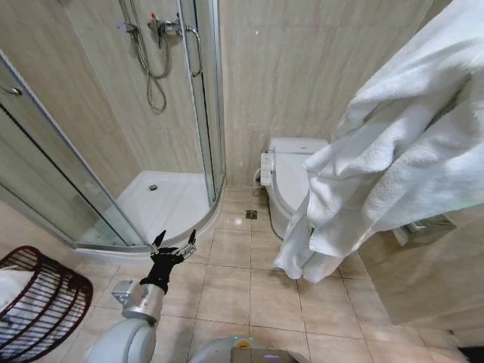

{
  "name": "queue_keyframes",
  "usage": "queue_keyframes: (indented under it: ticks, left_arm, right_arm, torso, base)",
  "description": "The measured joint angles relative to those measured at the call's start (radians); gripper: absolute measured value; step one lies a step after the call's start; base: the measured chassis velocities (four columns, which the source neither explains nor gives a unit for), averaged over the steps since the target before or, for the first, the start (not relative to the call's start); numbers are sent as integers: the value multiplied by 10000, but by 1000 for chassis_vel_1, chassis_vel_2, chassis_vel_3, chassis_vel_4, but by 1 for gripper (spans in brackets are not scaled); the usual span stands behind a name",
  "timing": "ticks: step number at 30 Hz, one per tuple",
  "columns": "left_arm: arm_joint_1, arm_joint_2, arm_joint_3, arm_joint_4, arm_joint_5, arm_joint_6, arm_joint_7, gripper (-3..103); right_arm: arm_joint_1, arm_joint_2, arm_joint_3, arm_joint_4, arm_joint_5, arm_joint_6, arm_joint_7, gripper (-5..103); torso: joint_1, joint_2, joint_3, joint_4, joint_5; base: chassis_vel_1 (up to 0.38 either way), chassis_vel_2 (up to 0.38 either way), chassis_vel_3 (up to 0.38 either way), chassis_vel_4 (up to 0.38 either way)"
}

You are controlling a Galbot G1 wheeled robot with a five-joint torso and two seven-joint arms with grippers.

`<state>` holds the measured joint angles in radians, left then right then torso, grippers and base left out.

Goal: Discard the used towel into the hamper.

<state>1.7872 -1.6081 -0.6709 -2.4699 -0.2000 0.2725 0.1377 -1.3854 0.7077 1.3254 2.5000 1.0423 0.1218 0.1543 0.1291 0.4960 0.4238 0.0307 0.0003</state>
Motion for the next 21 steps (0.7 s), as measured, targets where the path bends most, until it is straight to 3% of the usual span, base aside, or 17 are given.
queue_keyframes:
  ticks: [21]
  left_arm:
    - [0, 0, 0, 0, 0, 0, -1, 100]
  right_arm:
    - [-238, 312, 25, -1, -185, -72, -68, 13]
  torso:
    - [350, 857, 508, 0, -3]
  base:
    - [0, 0, 0, 0]
